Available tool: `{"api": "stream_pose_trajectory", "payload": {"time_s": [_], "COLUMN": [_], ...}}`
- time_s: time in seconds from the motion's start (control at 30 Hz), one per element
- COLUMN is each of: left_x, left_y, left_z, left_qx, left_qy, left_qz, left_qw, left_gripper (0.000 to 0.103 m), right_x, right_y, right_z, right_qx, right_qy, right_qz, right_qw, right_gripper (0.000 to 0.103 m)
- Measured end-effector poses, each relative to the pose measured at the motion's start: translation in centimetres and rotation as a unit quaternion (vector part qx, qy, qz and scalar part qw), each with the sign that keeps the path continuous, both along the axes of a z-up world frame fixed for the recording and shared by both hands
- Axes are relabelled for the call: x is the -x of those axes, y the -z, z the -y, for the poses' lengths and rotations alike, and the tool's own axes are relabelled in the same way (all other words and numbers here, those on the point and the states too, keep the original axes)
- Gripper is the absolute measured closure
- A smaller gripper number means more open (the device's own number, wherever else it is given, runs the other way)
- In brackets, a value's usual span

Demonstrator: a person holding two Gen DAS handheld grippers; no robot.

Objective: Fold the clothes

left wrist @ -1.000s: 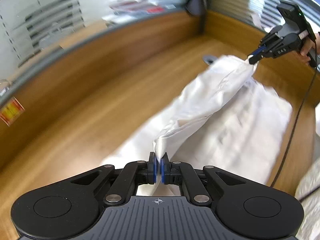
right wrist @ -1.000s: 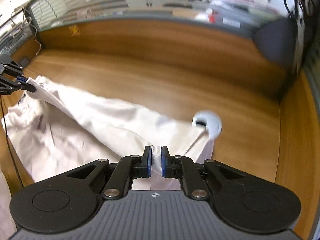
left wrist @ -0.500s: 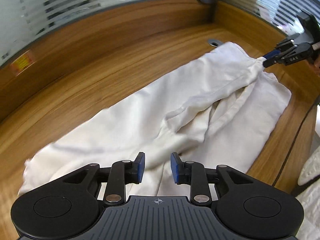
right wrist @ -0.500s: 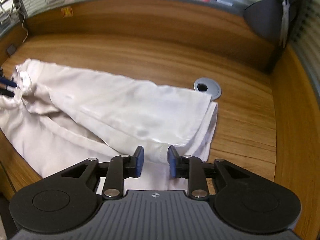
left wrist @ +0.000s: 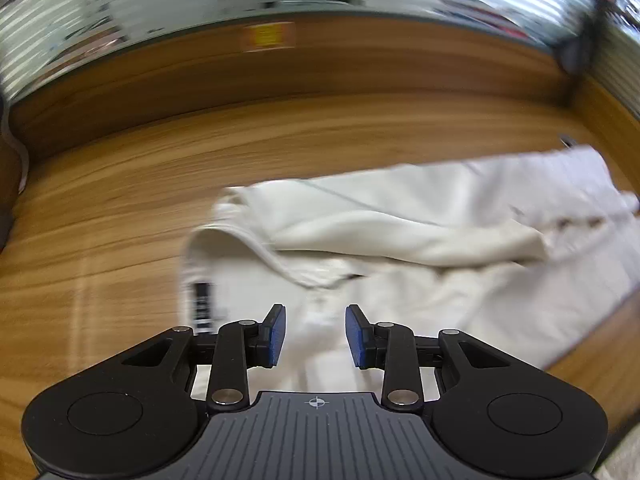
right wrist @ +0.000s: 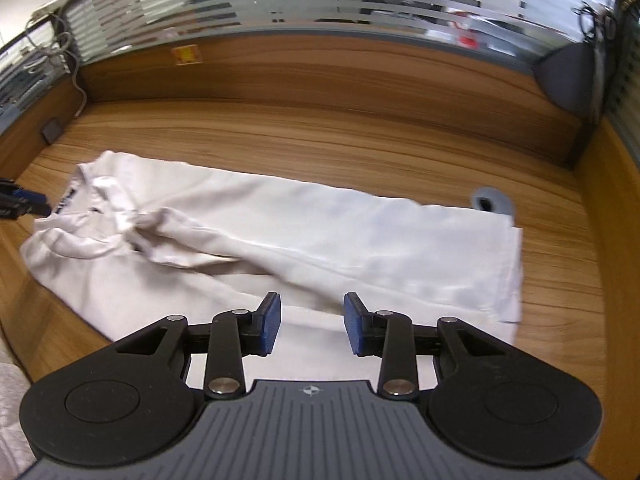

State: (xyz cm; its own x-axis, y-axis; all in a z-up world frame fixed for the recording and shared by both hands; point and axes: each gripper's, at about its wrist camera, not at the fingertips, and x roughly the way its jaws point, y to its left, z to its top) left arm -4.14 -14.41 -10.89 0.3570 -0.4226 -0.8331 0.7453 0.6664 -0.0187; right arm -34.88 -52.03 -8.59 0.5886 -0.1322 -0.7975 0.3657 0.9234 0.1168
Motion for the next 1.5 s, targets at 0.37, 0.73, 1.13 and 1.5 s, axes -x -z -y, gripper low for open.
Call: {"api": "stream_pose_trajectory", "payload": {"time_s": [0.37,0.73,1.13,1.5], "left_x": [-8.8,-15.4,-16.8,-16.1], "left_y": [-0.4,3.4,4.4,4.6], "left_z": [-2.3,2.2,3.8,1.8], "left_qx": [0.028,0.079,0.102,0.087], "left_qy": [-0.009,-0.028,-0.028,-0.028], "left_qz": [-0.029,-0.141,-0.128,-0.132], "left_qw": [0.9992,0.9865,0.986,0.987], "left_gripper": [0.067,0.067,0.1,0.092], "right_x": [-3.5,-3.3,-3.5,-7.2], "right_y": [-0.1,-0.6,-1.7,-1.0], "right_z": [-9.1,-15.1,-17.3,-16.9], "right_qx": [-0.017,-0.007,0.016,0.023], "right_qy": [0.053,0.138,0.166,0.115], "right_qz": [0.011,-0.005,-0.01,-0.003], "right_qw": [0.998,0.99,0.986,0.993], "right_gripper": [0.063,0.061,0.06,0.058]}}
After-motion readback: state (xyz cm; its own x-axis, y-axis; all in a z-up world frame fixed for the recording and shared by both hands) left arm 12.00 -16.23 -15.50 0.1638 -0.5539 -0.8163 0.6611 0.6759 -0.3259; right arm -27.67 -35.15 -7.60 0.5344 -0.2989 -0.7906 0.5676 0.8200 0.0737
